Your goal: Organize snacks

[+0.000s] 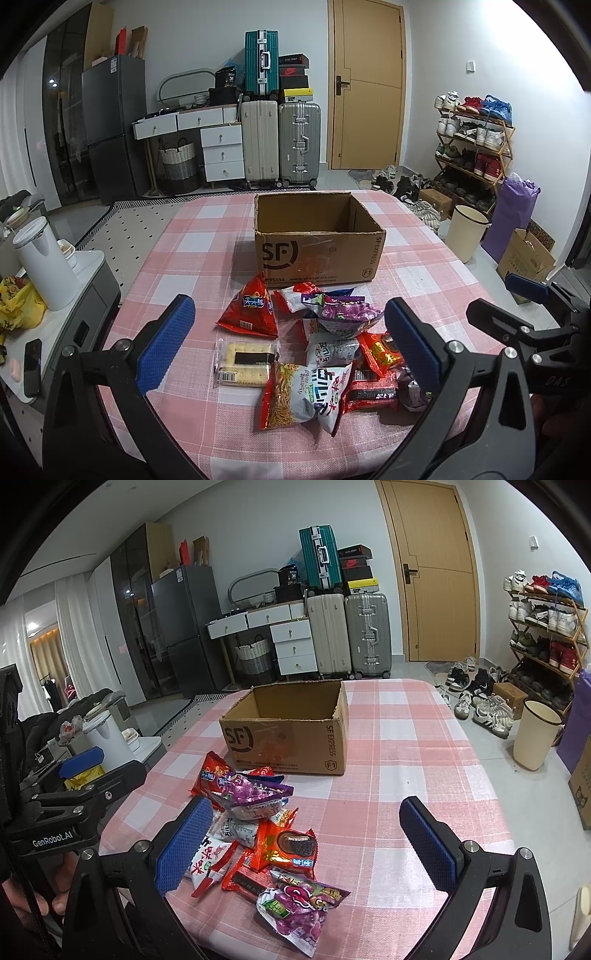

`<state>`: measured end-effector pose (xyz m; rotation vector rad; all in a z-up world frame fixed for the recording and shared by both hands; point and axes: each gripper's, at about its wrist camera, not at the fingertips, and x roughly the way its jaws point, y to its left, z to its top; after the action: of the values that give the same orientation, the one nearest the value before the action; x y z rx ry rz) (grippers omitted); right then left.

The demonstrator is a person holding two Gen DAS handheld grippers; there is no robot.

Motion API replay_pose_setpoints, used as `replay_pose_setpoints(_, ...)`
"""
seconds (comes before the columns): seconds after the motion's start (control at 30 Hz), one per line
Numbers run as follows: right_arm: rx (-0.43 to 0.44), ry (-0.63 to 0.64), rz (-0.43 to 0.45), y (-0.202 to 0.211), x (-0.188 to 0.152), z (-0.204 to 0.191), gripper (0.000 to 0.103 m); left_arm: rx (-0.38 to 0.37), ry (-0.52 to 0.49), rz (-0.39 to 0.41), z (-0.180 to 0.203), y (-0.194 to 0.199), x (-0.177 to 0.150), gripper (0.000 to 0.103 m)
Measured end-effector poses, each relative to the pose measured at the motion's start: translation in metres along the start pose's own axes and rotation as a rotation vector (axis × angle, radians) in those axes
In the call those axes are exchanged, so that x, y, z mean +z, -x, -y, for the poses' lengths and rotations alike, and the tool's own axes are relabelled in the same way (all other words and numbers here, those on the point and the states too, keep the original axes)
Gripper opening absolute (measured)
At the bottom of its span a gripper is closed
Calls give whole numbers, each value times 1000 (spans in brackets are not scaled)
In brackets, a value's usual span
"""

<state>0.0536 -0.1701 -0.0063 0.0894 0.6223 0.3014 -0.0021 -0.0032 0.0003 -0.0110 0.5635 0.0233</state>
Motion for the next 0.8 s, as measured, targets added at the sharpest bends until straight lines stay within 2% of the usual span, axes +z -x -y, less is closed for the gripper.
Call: replay_pose_setpoints(0.8,3,-2,-1,0,2,-1,103,2,0,-1,1,1,-1,102)
